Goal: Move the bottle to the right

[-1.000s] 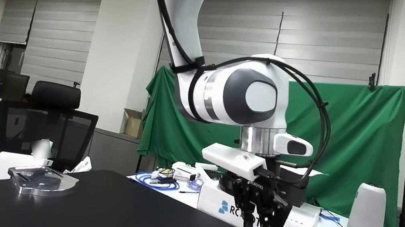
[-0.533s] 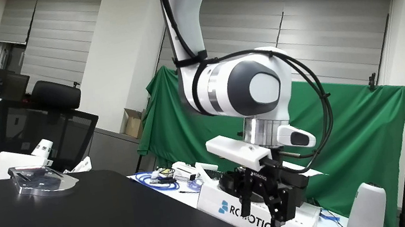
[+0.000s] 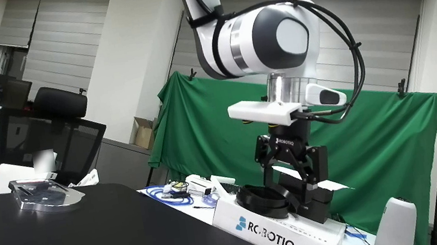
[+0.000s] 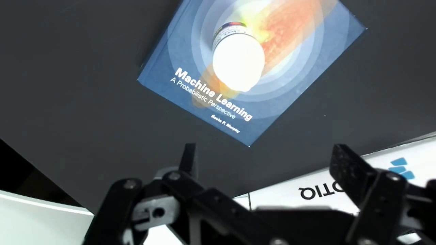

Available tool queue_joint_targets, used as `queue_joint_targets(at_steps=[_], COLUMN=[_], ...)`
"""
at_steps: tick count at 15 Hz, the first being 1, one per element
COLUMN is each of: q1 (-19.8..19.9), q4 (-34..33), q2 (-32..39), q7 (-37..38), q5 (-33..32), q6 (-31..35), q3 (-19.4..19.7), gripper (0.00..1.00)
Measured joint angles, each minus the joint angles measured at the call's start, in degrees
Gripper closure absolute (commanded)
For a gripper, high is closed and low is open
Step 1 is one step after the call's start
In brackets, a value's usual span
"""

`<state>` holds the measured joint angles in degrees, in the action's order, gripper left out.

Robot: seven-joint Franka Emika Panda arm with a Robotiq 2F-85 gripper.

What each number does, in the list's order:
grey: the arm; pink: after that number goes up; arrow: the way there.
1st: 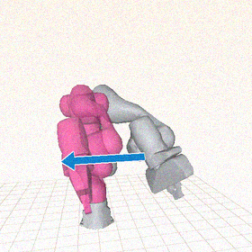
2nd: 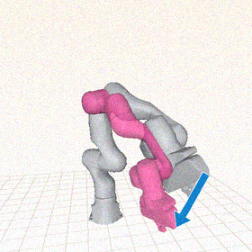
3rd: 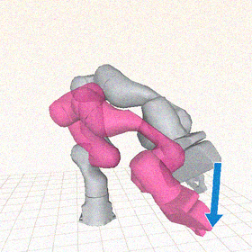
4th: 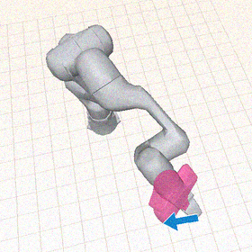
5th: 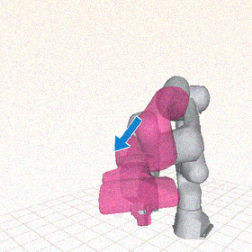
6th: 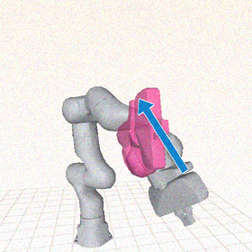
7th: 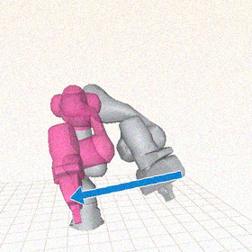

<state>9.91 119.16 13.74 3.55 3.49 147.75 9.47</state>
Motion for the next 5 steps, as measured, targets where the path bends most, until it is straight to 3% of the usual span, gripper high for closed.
queue_joint_targets(at_steps=[5], q1=[-0.1], q4=[1.5], q2=[-1.5], q7=[-0.4], q5=[0.0], q6=[-0.4], q3=[0.0], gripper=[0.0])
